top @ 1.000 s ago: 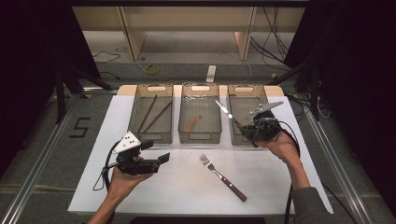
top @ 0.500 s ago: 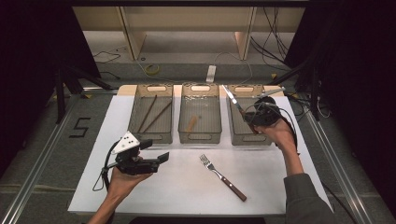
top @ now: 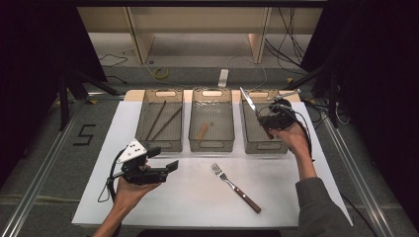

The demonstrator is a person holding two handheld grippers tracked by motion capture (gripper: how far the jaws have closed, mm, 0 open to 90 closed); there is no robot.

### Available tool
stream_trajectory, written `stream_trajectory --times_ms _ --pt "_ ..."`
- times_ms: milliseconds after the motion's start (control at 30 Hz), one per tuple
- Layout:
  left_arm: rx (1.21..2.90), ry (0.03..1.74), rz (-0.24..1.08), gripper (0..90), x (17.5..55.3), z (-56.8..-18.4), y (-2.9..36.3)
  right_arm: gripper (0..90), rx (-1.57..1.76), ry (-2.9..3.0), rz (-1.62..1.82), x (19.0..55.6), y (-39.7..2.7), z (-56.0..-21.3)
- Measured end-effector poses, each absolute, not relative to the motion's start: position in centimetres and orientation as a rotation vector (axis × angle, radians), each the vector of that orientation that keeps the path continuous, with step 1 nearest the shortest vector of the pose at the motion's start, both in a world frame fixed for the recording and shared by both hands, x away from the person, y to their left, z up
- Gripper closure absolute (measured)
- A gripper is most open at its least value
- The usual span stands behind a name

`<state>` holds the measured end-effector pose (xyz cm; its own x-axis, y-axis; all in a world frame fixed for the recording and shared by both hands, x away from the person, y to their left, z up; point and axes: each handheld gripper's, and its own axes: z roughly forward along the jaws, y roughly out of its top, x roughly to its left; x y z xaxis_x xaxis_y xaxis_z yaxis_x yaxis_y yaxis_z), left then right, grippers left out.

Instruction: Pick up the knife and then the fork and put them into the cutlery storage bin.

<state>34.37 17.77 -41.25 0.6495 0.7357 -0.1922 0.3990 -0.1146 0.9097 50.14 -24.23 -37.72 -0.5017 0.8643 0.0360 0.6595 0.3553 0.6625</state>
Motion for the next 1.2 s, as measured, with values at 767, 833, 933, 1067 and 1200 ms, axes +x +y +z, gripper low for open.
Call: stream_trajectory --times_ms 767,833,933,1067,1200 --pt "1.729 0.932 0.368 15.2 34.3 -41.2 17.8 76.8 1.505 2.276 0.767 52.0 -24.1 -39.5" --pt "1.732 0.929 0.366 15.2 34.3 -41.2 17.7 73.6 1.539 2.264 0.777 52.1 -24.1 -39.7" --pt "1.732 0.929 0.366 15.1 34.3 -41.2 17.7 52.5 1.57 2.26 0.807 52.3 -24.2 -39.7" --pt "1.727 0.931 0.366 15.1 34.3 -41.2 17.7 45.5 1.525 2.253 0.874 51.7 -24.0 -38.8" --pt "1.732 0.929 0.368 15.1 34.3 -41.2 17.8 40.4 1.425 2.303 0.9 50.2 -23.3 -37.9"
